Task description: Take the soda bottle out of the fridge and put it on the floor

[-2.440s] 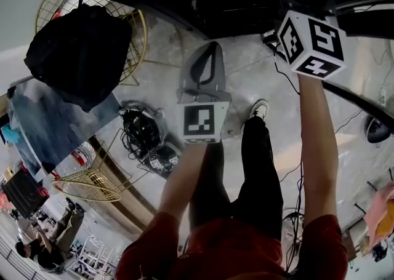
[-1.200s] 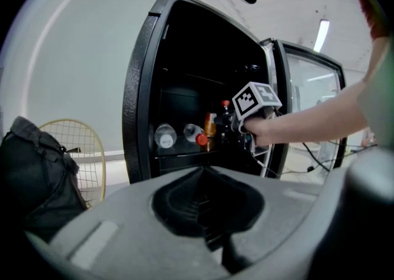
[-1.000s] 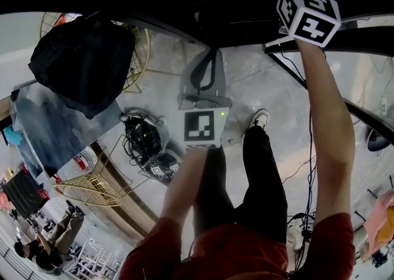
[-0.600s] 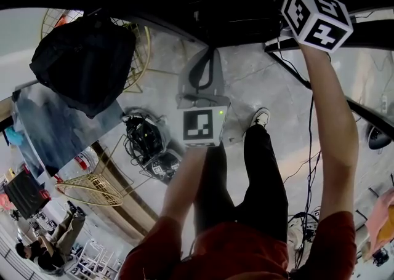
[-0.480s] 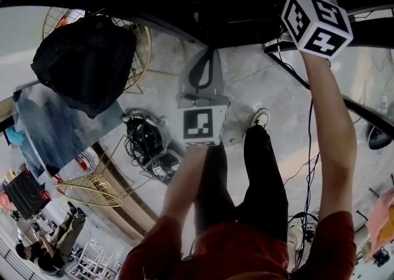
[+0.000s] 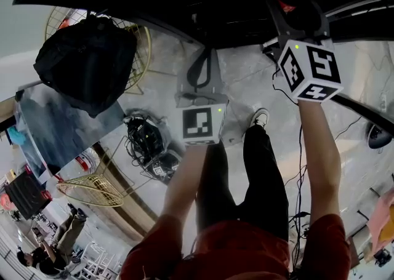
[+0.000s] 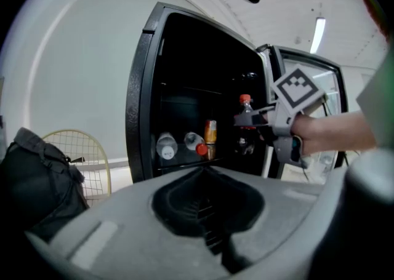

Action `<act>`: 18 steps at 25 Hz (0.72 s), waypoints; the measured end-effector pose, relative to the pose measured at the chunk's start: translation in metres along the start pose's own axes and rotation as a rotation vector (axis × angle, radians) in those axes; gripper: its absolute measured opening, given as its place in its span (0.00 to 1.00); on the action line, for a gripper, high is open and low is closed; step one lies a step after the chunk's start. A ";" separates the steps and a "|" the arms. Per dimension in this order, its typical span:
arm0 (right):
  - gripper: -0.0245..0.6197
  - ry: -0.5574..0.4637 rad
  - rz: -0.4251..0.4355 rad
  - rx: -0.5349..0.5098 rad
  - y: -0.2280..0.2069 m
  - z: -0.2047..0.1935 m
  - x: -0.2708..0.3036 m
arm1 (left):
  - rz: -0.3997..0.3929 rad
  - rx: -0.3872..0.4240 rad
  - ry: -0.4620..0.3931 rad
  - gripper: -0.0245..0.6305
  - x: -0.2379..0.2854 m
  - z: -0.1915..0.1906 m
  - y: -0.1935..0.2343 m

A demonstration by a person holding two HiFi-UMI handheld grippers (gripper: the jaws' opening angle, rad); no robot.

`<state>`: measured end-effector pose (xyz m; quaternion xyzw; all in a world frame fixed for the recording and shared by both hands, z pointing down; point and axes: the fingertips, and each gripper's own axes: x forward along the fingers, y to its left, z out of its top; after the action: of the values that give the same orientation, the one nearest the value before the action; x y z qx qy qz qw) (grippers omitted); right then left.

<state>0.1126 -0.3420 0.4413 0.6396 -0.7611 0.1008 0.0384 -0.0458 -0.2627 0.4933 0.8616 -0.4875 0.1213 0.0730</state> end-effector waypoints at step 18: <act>0.50 0.190 0.078 0.001 0.051 -0.114 -0.132 | 0.097 -0.056 0.134 0.04 -0.057 -0.049 -0.007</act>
<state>0.0778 -0.1834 0.5230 0.5971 -0.7783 0.1629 0.1061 -0.0748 -0.2001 0.5240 0.8244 -0.5260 0.1684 0.1237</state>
